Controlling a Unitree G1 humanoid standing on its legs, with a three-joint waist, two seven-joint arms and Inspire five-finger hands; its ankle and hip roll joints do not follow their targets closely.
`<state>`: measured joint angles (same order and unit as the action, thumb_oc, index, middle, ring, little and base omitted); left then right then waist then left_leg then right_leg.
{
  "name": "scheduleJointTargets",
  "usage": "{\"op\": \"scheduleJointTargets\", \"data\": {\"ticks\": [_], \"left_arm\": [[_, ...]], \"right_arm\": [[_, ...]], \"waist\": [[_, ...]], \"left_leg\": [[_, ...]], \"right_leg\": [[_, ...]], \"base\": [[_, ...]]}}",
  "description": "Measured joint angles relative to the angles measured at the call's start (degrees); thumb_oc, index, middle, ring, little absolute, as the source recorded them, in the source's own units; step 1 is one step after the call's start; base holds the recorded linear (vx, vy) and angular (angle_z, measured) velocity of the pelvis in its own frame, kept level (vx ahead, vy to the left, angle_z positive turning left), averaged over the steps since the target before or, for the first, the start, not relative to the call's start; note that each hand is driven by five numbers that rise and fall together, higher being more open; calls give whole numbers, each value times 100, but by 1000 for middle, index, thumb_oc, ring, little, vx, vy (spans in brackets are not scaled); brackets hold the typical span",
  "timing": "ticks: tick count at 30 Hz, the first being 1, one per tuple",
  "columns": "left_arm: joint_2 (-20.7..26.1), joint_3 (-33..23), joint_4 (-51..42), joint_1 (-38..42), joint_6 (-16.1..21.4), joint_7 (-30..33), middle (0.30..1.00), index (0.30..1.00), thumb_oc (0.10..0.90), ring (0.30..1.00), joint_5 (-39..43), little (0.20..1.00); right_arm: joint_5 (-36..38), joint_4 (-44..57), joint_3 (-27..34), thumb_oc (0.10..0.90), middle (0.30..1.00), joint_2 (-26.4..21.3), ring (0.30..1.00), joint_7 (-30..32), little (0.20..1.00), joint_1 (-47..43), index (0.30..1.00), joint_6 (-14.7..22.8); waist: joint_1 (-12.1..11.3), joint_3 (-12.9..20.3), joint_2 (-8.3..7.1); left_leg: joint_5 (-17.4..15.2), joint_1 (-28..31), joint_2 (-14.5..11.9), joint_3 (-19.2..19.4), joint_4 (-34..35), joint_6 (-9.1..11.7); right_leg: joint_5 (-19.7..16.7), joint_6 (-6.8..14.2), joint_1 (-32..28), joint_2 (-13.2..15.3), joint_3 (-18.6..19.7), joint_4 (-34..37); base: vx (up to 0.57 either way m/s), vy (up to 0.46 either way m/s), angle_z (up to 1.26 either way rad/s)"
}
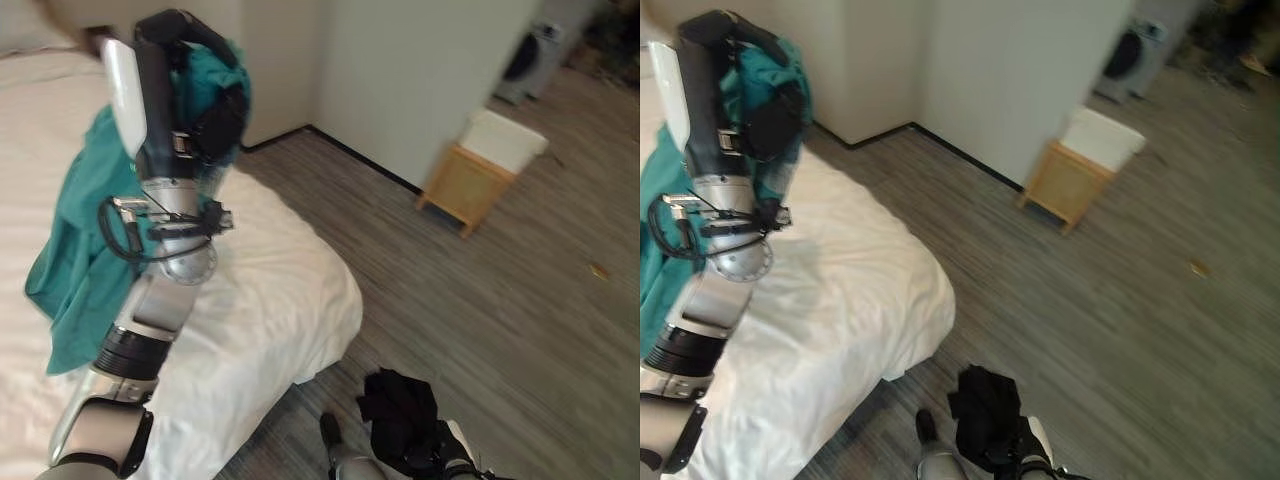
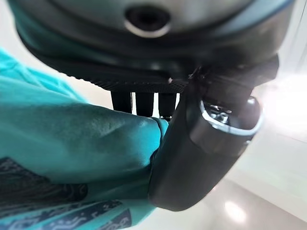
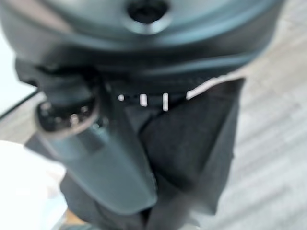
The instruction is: Pick up bed clothes into laundry basket.
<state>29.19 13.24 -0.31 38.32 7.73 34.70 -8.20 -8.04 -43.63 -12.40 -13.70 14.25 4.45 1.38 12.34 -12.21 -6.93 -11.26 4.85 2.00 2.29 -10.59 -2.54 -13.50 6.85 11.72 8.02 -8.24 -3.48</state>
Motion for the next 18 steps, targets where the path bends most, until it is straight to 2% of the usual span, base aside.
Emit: {"op": "scheduleJointTargets", "data": {"ticks": [1,2,3,4,5,6,7,8,9,10,11,12,13,14,15,16,17,18], "left_arm": [[-291,4,-157,-214,79,-67,300,300,400,300,129,300],[-617,-5,-236,-523,208,-55,300,300,400,300,220,300],[-743,35,-216,-733,226,-124,300,300,400,300,315,300],[-678,6,-172,-946,199,-372,300,300,400,300,432,300],[-673,-38,-181,-1137,192,-443,300,300,400,300,472,300],[-643,-48,-228,-1369,195,-507,300,300,400,300,480,300],[-687,-63,-332,-1608,236,-547,300,300,400,300,479,300],[-780,-122,-279,-2083,290,-693,300,300,400,300,463,300],[-987,-52,-215,-2381,228,-825,300,300,400,300,480,300],[-1104,62,-110,-2653,166,-957,300,300,400,300,485,300],[-1020,252,137,-2940,79,-1184,300,300,400,300,486,300],[-924,254,216,-3157,61,-1301,300,300,400,300,509,300],[-841,254,258,-3352,52,-1349,300,300,400,300,546,300],[-686,251,320,-3609,-62,-1453,300,300,400,300,592,300],[-697,263,511,-3670,-173,-1557,300,300,400,300,593,300],[-754,249,538,-3736,-173,-1574,300,300,400,300,614,300],[-738,229,613,-3770,-177,-1618,300,300,400,300,655,300],[-841,232,664,-3777,-196,-1650,300,300,400,300,692,300]], "right_arm": [[-41,384,11,400,300,-131,300,-17,300,116,300,-206],[-77,955,7,400,300,-389,300,-21,300,320,300,-252],[-153,1323,27,400,300,-529,300,-27,300,418,300,-146],[-226,1959,129,400,300,-560,300,-34,300,447,300,-148],[-260,2257,203,400,300,-640,300,-20,300,372,300,-86],[-288,2560,312,400,300,-792,300,-18,300,269,300,-52],[-317,2906,456,400,300,-1019,300,-7,300,151,300,-16],[-427,3246,768,400,300,-1145,300,40,300,83,300,58],[-470,3447,959,400,300,-1268,300,138,300,119,300,102],[-519,3525,1127,400,300,-1393,300,211,300,145,300,136],[-559,3526,1329,400,300,-1492,300,280,300,140,300,147],[-617,3503,1349,400,300,-1499,300,338,300,83,300,135],[-667,3538,1360,400,300,-1464,300,353,300,67,300,135],[-698,3559,1271,400,300,-1456,300,371,300,66,300,162],[-725,3509,1147,400,300,-1537,300,364,300,51,300,157],[-789,3500,1077,400,300,-1520,300,360,300,60,300,163],[-846,3488,972,400,300,-1497,300,340,300,114,300,167],[-890,3484,936,400,300,-1503,300,330,300,184,300,164]], "waist": [[-178,-82,299],[-482,-202,643],[-440,-244,729],[-185,-390,466],[-242,-430,357],[-292,-419,391],[-437,-373,635],[-508,-423,635],[-463,-403,669],[-471,-392,648],[-528,-326,520],[-574,-285,440],[-699,-259,393],[-790,-224,289],[-658,-235,362],[-769,-233,435],[-823,-222,462],[-851,-189,560]], "left_leg": [[42,147,-178,474,186,30],[86,464,-339,941,424,53],[96,546,-340,1030,333,82],[7,132,-237,1050,-768,181],[-165,-131,-216,1139,-822,138],[-190,-302,-155,987,-343,-71],[434,-419,-300,1041,360,-197],[679,-254,-392,1510,427,-108],[678,-196,-396,1621,472,-104],[686,-117,-405,1732,535,-90],[705,-105,-423,1845,560,-46],[723,-86,-486,2061,586,61],[739,-45,-531,2269,609,89],[811,27,-587,2381,651,200],[998,128,-748,2373,787,426],[1002,189,-913,2559,801,441],[1020,218,-1062,2577,749,467],[1085,202,-1218,2602,728,461]], "right_leg": [[742,-243,76,73,-661,-809],[1189,-471,-21,117,-1343,-1507],[1164,-614,-393,75,-1310,-1321],[1035,-841,-714,87,-1114,-799],[734,-642,-664,-12,-881,-599],[349,-373,-665,-196,-584,-125],[254,-20,-561,-362,-504,142],[1006,-279,-543,-65,-745,-527],[1197,-174,-679,222,-937,-779],[1234,-97,-885,543,-1104,-834],[1091,49,-1181,980,-1200,-589],[1023,86,-1310,1152,-1385,-334],[837,87,-1367,1190,-1498,-28],[250,55,-1556,1159,-1503,370],[568,344,-1547,1014,-1625,332],[742,233,-1427,872,-1632,389],[665,121,-1537,652,-1612,653],[584,23,-1573,457,-1616,792]], "base": [[-530,-24,-172],[-241,-13,-193],[-321,-37,-166],[-260,-70,-126],[-204,-120,-137],[-151,-211,-203],[-109,-164,-236],[-63,-208,-196],[-25,-93,-137],[17,-297,-87],[30,-205,-101],[21,-316,-115],[3,-371,-128],[92,-648,-99],[103,-547,-92],[133,-367,-67],[86,-215,-75],[122,-338,-54]]}}
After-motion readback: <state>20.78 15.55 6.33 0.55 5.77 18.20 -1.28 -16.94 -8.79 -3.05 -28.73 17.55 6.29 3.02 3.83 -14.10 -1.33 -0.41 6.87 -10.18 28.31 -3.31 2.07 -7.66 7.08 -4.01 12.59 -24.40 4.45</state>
